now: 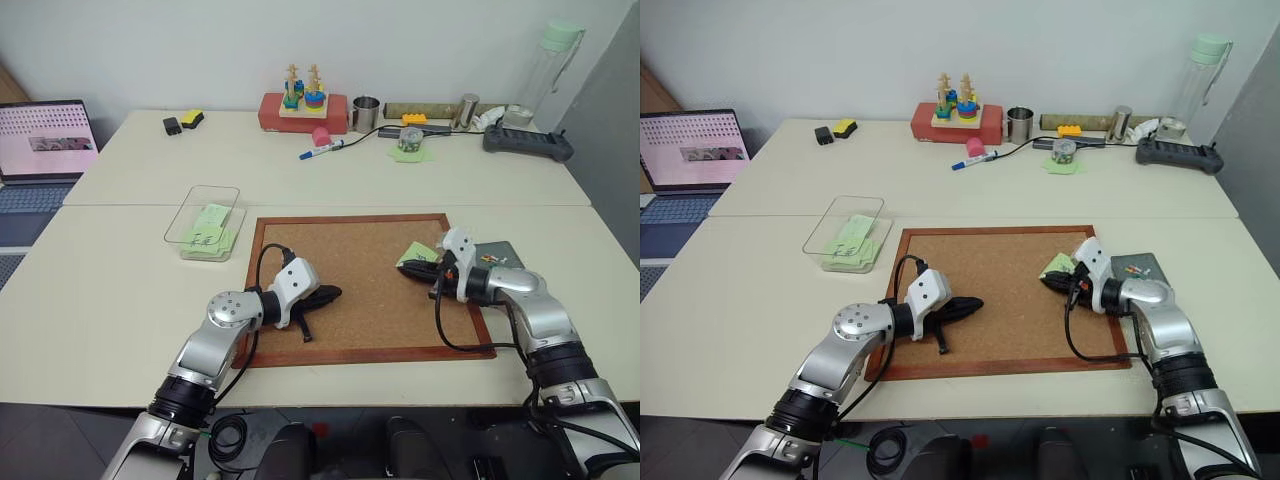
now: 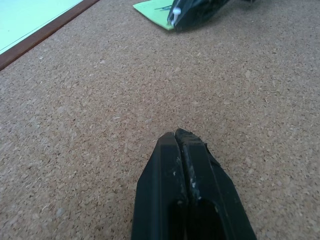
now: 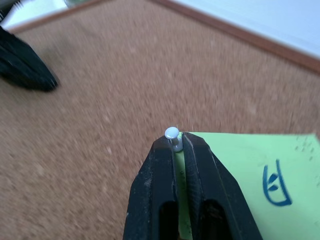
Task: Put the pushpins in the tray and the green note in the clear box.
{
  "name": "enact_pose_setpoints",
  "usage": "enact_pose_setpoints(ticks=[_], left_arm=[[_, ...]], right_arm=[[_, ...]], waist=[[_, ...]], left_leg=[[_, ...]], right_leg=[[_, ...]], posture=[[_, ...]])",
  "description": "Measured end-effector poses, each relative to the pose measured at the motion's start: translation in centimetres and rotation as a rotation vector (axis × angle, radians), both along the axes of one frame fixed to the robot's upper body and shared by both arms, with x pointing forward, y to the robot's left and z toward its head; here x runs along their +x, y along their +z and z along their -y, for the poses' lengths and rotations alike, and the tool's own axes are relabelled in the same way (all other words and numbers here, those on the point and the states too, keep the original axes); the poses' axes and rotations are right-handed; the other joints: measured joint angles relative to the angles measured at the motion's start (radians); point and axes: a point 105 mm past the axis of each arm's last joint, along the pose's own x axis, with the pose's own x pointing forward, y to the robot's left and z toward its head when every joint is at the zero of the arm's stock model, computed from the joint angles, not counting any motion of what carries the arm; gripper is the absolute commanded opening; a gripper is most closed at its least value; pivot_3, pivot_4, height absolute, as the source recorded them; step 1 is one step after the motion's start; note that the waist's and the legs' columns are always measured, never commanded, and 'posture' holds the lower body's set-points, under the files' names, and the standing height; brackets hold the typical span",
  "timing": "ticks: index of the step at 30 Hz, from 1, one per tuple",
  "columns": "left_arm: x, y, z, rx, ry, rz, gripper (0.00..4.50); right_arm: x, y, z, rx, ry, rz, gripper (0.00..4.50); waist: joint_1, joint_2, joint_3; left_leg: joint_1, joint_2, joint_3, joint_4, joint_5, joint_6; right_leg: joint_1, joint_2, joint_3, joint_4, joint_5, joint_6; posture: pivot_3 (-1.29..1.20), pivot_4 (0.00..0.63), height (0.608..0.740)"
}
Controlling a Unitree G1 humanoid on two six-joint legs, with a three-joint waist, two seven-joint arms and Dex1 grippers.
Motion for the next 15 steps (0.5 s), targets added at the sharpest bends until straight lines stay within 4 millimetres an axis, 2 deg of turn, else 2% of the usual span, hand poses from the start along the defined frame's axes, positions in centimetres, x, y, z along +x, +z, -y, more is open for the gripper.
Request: enact_pose_setpoints(ticks=[3,6,10,12,15], left_arm=[[0.1,0.0,0.1,-0.007,0.008,-0.008,0.0],[0.2,0.0,0.1,-0.022,0.021,-0.024,0.0],[1.0,1.2,-0.5,-0.139,0.093,-0.148,0.59],[1.3,3.2,-1.0,-0.214,0.105,-0.183,1.02],[1.1,6.2,-1.0,-0.323,0.067,-0.245,1.51]], right_arm=[[-0.2,1.6,0.1,-0.003,0.015,0.041,0.05],[-0.5,2.4,0.0,0.002,0.039,0.055,0.05],[-1.6,3.9,-0.5,-0.05,0.111,0.118,0.0],[-2.2,4.7,-0.7,-0.093,0.155,0.158,0.0],[-3.4,4.8,-1.9,-0.17,0.255,0.21,0.0]], waist=[[0.0,0.0,0.0],[0.0,0.0,0.0],[0.0,-0.001,0.001],[-0.001,-0.001,0.001],[-0.002,-0.001,0.001]], left_leg=[[0.0,0.0,0.0,0.0,0.0,0.0],[0.0,0.0,0.0,0.0,0.0,0.0],[-0.002,0.0,-0.001,0.0,0.0,0.0],[-0.002,0.0,-0.002,0.0,0.0,0.0],[-0.002,0.0,-0.002,0.0,0.0,0.0]], right_leg=[[0.0,0.0,0.0,0.0,0.0,0.0],[0.0,0.0,0.0,0.0,0.0,0.0],[-0.001,0.0,-0.001,0.0,0.0,0.0],[-0.001,0.0,-0.002,0.0,0.0,0.0],[-0.001,0.0,-0.002,0.0,-0.001,0.002]], posture=[[0.0,0.15,0.74],[0.0,0.15,0.74],[0.0,0.15,0.74],[0.0,0.15,0.74],[0.0,0.15,0.74]])
